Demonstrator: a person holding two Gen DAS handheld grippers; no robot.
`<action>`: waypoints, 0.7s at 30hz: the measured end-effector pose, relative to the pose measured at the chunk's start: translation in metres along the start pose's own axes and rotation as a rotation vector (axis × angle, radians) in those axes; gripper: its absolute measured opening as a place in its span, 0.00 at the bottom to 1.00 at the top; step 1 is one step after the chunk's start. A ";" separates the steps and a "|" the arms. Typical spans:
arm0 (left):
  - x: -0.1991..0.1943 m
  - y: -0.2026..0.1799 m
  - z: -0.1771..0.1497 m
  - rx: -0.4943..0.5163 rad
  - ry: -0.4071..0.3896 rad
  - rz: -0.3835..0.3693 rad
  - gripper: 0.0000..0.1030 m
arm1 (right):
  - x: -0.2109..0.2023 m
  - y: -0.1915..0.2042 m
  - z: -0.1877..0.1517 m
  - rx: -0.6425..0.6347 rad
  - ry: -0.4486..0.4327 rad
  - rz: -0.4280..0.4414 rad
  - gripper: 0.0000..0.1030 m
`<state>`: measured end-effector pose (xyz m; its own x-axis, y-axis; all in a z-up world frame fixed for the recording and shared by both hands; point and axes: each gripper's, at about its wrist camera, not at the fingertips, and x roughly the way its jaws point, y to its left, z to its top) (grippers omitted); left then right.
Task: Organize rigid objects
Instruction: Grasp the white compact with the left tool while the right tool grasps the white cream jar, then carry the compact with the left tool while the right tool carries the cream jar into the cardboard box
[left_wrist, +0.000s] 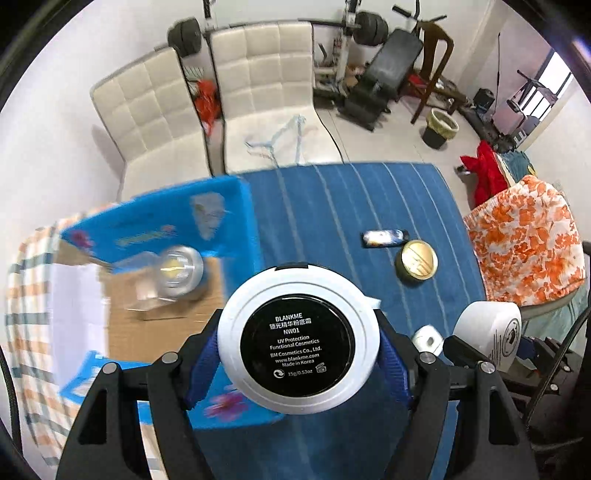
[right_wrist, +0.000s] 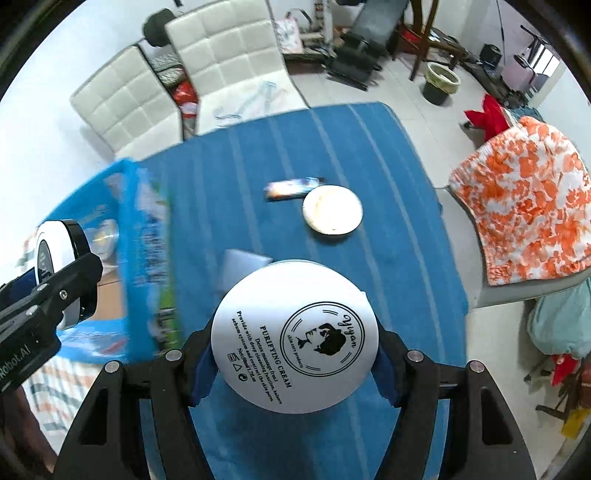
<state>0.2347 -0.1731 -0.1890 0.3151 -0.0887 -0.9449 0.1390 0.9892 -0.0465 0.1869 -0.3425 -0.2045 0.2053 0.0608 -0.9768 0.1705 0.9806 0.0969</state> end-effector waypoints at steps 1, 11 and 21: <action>-0.010 0.010 -0.003 -0.007 -0.015 0.004 0.71 | -0.007 0.010 -0.003 -0.007 -0.009 0.006 0.69; -0.070 0.101 -0.030 -0.102 -0.102 0.060 0.71 | -0.061 0.131 -0.032 -0.167 -0.120 0.030 0.69; -0.093 0.169 -0.050 -0.181 -0.135 0.097 0.71 | -0.071 0.197 -0.043 -0.226 -0.139 0.074 0.69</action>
<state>0.1817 0.0083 -0.1249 0.4432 0.0052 -0.8964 -0.0649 0.9975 -0.0263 0.1649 -0.1460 -0.1244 0.3421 0.1228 -0.9316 -0.0655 0.9921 0.1067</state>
